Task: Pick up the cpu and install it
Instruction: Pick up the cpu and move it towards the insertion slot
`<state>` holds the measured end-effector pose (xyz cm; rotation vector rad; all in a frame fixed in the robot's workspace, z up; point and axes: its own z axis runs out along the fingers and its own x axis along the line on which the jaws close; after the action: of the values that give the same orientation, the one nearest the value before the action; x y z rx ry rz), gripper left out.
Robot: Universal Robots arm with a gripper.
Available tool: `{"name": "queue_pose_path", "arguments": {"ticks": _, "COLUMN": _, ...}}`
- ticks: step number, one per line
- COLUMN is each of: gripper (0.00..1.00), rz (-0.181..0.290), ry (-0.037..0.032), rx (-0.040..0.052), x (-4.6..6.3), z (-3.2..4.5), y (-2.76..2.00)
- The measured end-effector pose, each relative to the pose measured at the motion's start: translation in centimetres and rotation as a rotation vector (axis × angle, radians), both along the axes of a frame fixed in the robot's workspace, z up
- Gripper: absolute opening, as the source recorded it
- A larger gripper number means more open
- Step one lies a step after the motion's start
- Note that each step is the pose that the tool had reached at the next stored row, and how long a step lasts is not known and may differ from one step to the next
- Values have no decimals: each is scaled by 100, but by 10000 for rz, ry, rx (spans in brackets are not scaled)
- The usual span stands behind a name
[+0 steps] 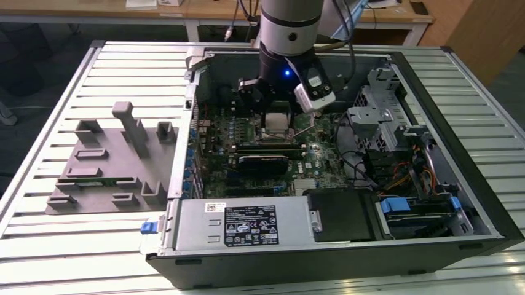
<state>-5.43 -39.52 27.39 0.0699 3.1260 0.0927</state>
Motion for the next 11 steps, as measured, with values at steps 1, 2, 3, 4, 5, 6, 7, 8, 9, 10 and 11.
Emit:
{"name": "queue_pose_path", "arguments": {"ticks": 1, "gripper": 54, "rz": 1, "ry": -1, "rx": 0, "x": 2, "z": -19, "y": 36}}
{"name": "queue_pose_path", "arguments": {"ticks": 2, "gripper": 54, "rz": 1, "ry": -1, "rx": 2, "x": 2, "z": -28, "y": 54}}
{"name": "queue_pose_path", "arguments": {"ticks": 3, "gripper": 54, "rz": 0, "ry": 0, "rx": 1, "x": 3, "z": -36, "y": 72}}
{"name": "queue_pose_path", "arguments": {"ticks": 4, "gripper": 54, "rz": 0, "ry": 0, "rx": 0, "x": 4, "z": -44, "y": 92}}
{"name": "queue_pose_path", "arguments": {"ticks": 5, "gripper": 54, "rz": 0, "ry": 0, "rx": 1, "x": 6, "z": -61, "y": 133}}
{"name": "queue_pose_path", "arguments": {"ticks": 6, "gripper": 54, "rz": 0, "ry": 0, "rx": 1, "x": 7, "z": -70, "y": 155}}
{"name": "queue_pose_path", "arguments": {"ticks": 7, "gripper": 54, "rz": 0, "ry": 1, "rx": 0, "x": 8, "z": -79, "y": 175}}
{"name": "queue_pose_path", "arguments": {"ticks": 8, "gripper": 54, "rz": 0, "ry": 2, "rx": -3, "x": 9, "z": -87, "y": 193}}
{"name": "queue_pose_path", "arguments": {"ticks": 9, "gripper": 54, "rz": -1, "ry": 3, "rx": -6, "x": 10, "z": -97, "y": 211}}
{"name": "queue_pose_path", "arguments": {"ticks": 10, "gripper": 54, "rz": 0, "ry": 4, "rx": -12, "x": 12, "z": -106, "y": 229}}
{"name": "queue_pose_path", "arguments": {"ticks": 11, "gripper": 54, "rz": 0, "ry": 6, "rx": -21, "x": 14, "z": -116, "y": 248}}
